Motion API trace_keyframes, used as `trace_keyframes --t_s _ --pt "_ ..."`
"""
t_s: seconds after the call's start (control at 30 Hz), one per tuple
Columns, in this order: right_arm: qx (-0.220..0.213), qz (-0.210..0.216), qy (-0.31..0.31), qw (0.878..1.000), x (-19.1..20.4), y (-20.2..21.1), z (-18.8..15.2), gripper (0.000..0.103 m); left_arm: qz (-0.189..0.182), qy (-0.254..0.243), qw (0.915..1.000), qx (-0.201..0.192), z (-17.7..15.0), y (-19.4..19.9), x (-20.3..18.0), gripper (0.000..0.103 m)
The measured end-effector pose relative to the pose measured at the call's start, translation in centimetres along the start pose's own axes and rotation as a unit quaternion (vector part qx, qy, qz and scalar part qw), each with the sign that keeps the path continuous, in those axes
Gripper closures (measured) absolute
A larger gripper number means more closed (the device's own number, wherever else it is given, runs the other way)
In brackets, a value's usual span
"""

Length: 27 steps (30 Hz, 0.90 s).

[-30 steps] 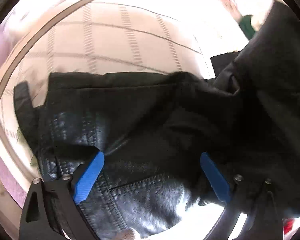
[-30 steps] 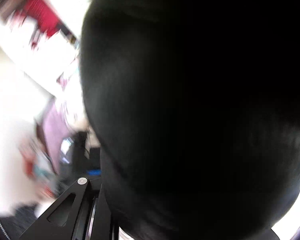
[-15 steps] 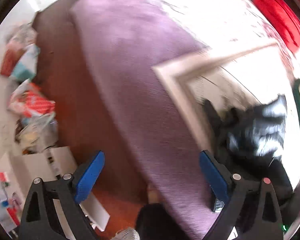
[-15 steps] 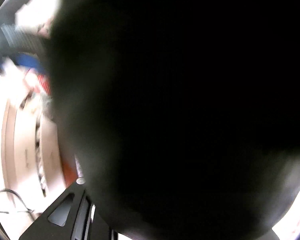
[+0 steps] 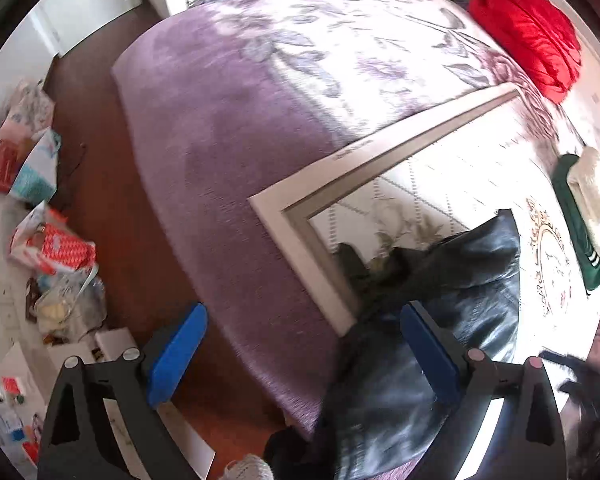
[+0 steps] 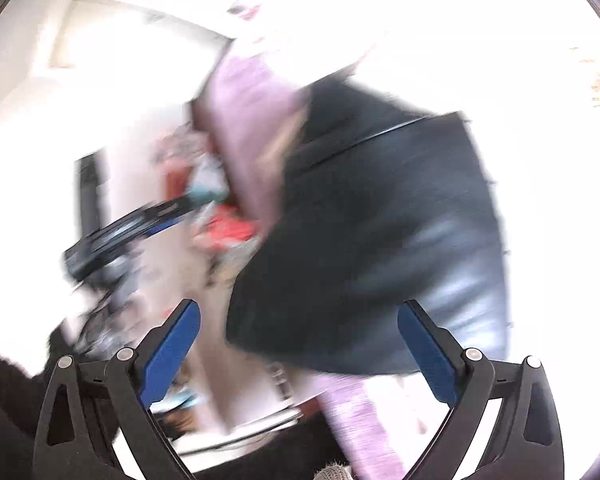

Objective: Fold large clothes

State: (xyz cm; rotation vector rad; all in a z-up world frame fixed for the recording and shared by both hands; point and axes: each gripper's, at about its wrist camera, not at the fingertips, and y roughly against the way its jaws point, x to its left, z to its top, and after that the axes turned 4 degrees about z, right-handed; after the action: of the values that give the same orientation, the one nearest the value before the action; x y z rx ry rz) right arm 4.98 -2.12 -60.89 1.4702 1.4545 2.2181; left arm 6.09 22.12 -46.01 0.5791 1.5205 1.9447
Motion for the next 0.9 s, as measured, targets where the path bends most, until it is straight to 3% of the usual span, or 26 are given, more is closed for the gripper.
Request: trace_keyframes --t_s 0.1,0.17,0.23,0.33,0.4,0.5,0.57,0.63,0.7,0.8,0.87,0.9 --pt "0.045 -0.015 -0.018 0.999 -4.9 -3.9 2.1 0.002 0.002 -0.020 0.9997 0.010 -0.4 -1.4 -2.1 0.004" --pt "0.100 0.017 -0.031 0.994 -7.3 -8.2 3.5 0.000 0.008 -0.029 0.9994 0.018 -0.8 -2.1 -3.1 0.004" --pt "0.131 0.078 -0.062 0.986 -8.8 -10.7 3.9 0.000 0.011 -0.033 0.9991 0.024 -1.4 -3.0 -3.7 0.004" --pt "0.093 0.086 -0.077 0.989 -8.6 -11.3 3.9 0.003 0.017 -0.031 0.9989 0.032 -1.7 -3.6 -4.1 0.004" --pt "0.058 0.061 -0.114 0.990 -8.0 -11.1 2.8 0.017 0.029 -0.032 0.9986 0.031 -1.7 -3.7 -4.4 0.004" --pt "0.009 0.030 -0.161 0.987 -6.2 -10.3 0.9 0.027 0.039 -0.036 0.9982 0.026 -1.3 -3.5 -5.2 0.004" --pt "-0.032 0.013 -0.227 0.973 -6.1 -9.2 -1.2 0.030 0.045 -0.036 0.9981 0.020 -1.0 -3.2 -6.0 0.004" --pt "-0.096 0.003 -0.287 0.953 -6.3 -7.3 -4.2 0.032 0.050 -0.050 0.9974 0.014 -0.8 -3.0 -7.1 0.004" --pt "-0.131 0.009 -0.345 0.929 -7.7 -6.1 -7.4 0.030 0.054 -0.065 0.9964 0.010 -0.7 -3.1 -8.4 0.004" --pt "-0.095 0.038 -0.417 0.903 -9.3 -6.3 -11.0 0.020 0.035 -0.080 0.9960 0.019 -0.8 -3.5 -10.9 0.004" --pt "-0.064 0.045 -0.424 0.902 -9.2 -6.2 -13.2 0.020 0.016 -0.096 0.9948 0.031 -1.5 -4.4 -13.4 0.004" --pt "-0.055 0.022 -0.408 0.911 -8.6 -5.5 -13.9 0.020 0.014 -0.107 0.9935 0.037 -1.9 -4.8 -14.3 0.004"
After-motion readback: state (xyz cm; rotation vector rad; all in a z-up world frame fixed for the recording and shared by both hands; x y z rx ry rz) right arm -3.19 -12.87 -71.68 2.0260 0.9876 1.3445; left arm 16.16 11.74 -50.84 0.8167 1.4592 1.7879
